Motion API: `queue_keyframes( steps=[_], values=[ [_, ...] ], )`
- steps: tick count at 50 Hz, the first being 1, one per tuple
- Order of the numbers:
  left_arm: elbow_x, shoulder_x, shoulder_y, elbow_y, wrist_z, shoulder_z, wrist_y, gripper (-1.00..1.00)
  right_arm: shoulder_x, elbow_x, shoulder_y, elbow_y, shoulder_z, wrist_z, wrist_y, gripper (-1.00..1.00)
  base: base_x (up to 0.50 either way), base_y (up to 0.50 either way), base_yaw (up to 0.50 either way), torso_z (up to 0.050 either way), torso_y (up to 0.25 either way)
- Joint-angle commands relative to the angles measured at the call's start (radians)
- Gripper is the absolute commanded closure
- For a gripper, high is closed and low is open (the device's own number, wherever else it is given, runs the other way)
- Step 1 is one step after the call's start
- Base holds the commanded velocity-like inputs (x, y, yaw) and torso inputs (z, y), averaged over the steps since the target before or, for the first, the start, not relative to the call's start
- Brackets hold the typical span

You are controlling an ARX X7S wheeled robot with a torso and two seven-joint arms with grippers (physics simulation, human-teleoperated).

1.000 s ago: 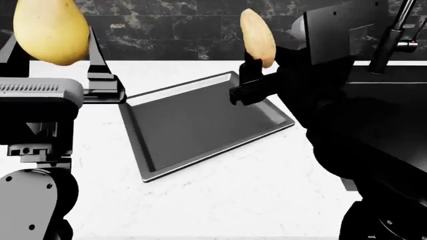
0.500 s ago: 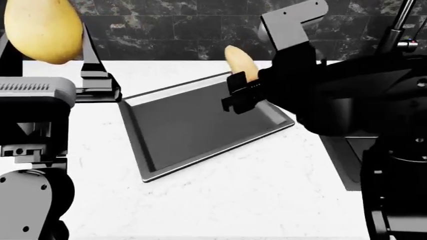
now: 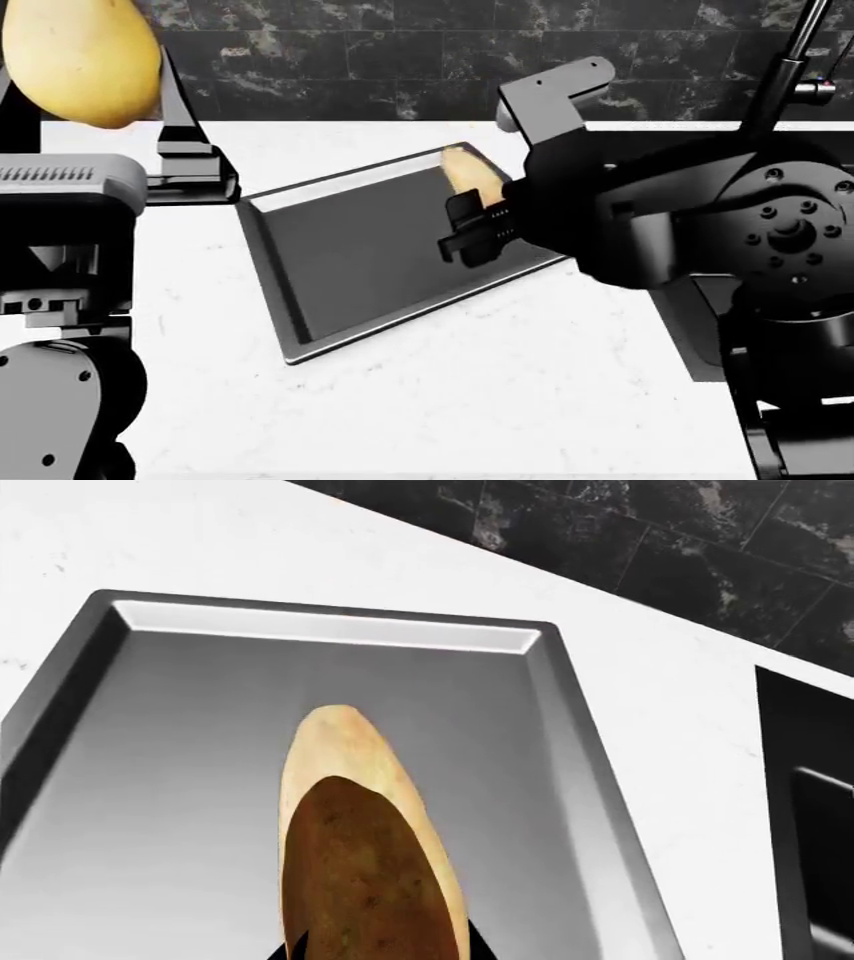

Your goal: Pick up the fruits and vegetables and place them in the sink. Turn on the sink faucet to wash them. Then turn the sink off and put them in the tray.

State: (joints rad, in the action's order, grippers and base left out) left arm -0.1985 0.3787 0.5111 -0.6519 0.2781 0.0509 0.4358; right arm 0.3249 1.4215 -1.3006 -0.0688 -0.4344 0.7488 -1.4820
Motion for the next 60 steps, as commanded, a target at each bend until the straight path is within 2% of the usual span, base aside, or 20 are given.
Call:
queue_keyframes(
  steps=[1,2,3,27,30,36,44,53,60],
  values=[
    [-0.038,0.002,0.003,-0.006,0.019,-0.007,-0.006,1.0,0.009,0.001,0.005,-0.013,-0.029,-0.011,0.021,1.0,0.0,0.0,0.0,0.0,0.0],
    [-0.038,0.003,0.003,-0.006,0.019,-0.007,-0.006,1.0,0.01,0.005,0.004,-0.01,-0.029,-0.009,0.021,1.0,0.0,0.0,0.0,0.0,0.0],
    [-0.038,0.003,0.003,-0.006,0.02,-0.007,-0.006,1.0,0.011,0.008,0.003,-0.008,-0.029,-0.007,0.022,-1.0,0.0,0.0,0.0,0.0,0.0],
    [-0.043,0.01,0.005,-0.008,0.025,0.003,0.006,1.0,0.033,0.018,-0.006,0.003,-0.045,-0.013,0.071,-1.0,0.0,0.0,0.0,0.0,0.0],
    [-0.055,0.024,0.027,-0.012,0.012,0.041,0.094,1.0,0.055,0.004,-0.02,0.053,-0.034,-0.011,0.093,-1.0,0.0,0.0,0.0,0.0,0.0],
    [-0.003,0.057,0.159,0.028,-0.02,0.227,0.319,1.0,0.11,0.035,-0.023,0.162,0.037,0.043,0.13,-1.0,0.0,0.0,0.0,0.0,0.0],
    [-0.019,0.045,0.309,0.128,-0.113,0.351,0.439,1.0,0.181,0.132,0.022,0.269,0.109,0.139,0.135,-1.0,0.0,0.0,0.0,0.0,0.001],
    [-0.128,-0.008,0.407,0.229,-0.204,0.331,0.584,1.0,0.227,0.191,0.07,0.347,0.151,0.2,0.158,-1.0,0.0,0.0,0.0,0.0,0.0],
    [-0.135,-0.02,0.423,0.305,-0.228,0.361,0.592,1.0,0.237,0.216,0.078,0.36,0.151,0.227,0.162,-1.0,0.0,0.0,0.0,0.0,0.0]
  ],
)
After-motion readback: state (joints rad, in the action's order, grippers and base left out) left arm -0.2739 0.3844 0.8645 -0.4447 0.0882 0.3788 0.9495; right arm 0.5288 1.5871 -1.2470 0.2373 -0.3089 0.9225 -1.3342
